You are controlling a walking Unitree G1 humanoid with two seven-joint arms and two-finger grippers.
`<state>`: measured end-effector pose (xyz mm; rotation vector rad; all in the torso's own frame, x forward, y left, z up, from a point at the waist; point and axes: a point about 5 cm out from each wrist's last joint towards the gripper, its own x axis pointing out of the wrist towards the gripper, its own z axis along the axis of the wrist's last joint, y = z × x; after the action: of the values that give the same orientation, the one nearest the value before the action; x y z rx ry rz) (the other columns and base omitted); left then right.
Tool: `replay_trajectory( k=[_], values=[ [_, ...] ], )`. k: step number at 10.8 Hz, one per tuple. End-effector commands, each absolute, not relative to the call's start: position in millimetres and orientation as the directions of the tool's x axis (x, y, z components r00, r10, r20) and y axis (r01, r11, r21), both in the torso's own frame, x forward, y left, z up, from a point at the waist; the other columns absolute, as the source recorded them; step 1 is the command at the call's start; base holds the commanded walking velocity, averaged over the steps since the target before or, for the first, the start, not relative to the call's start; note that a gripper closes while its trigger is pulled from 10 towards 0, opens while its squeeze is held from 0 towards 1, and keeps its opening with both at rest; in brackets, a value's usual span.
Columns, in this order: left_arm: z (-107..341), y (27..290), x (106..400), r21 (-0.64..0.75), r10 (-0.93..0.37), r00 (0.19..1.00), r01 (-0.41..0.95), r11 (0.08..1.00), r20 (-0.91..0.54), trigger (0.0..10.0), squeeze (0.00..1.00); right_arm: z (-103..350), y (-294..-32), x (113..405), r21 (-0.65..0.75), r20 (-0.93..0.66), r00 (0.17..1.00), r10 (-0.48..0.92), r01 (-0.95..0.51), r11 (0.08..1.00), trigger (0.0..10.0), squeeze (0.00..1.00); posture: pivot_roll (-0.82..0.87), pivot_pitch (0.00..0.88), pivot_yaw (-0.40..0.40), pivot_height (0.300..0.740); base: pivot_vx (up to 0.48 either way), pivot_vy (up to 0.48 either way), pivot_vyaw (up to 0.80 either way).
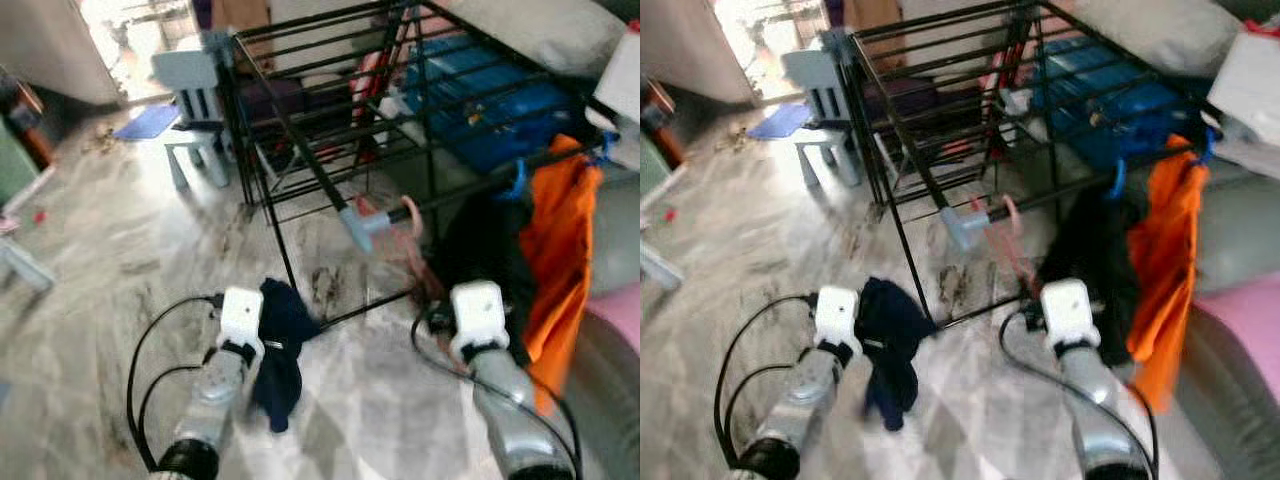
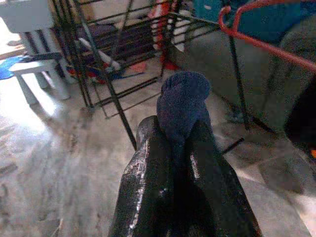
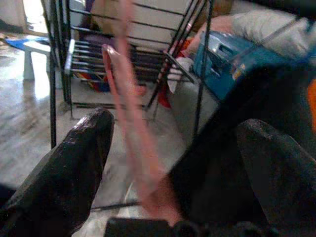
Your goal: Hang hanger
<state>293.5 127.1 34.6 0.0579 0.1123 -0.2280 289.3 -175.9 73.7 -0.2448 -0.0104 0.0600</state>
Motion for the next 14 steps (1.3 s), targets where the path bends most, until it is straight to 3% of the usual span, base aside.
replay_trajectory(
  k=[1,4,12,13,14],
  values=[
    [35,140,294,0.062,-0.184,0.976,0.192,0.979,-0.114,10.0,0.0,76,-167,292,-0.221,-0.008,0.997,0.078,-0.078,0.972,10.0,0.0,-0.08,0.0,0.083,0.74,0.0,0.0,0.0],
    [33,139,292,0.064,-0.178,0.976,0.187,0.98,-0.125,10.0,0.0,77,-162,299,-0.189,-0.066,0.991,0.12,-0.131,0.973,10.0,0.0,-0.08,0.0,0.075,0.74,0.0,0.0,0.0],
    [29,142,290,0.074,-0.159,0.975,0.172,0.982,-0.153,10.0,0.0,85,-200,311,-0.174,-0.186,0.97,0.158,-0.191,0.966,10.0,0.0,-0.07,0.0,0.084,0.74,0.0,0.0,0.0],
    [28,143,290,0.078,-0.158,0.975,0.171,0.982,-0.155,10.0,0.0,83,-201,314,-0.149,-0.218,0.964,0.154,-0.188,0.971,6.2,0.0,-0.07,0.002,0.085,0.74,0.0,0.0,0.0],
    [29,143,290,0.081,-0.156,0.975,0.17,0.982,-0.156,10.0,0.0,80,-200,316,-0.101,-0.243,0.959,0.148,-0.177,0.979,0.0,0.0,-0.07,0.002,0.084,0.74,0.0,0.0,0.0]
  ],
)
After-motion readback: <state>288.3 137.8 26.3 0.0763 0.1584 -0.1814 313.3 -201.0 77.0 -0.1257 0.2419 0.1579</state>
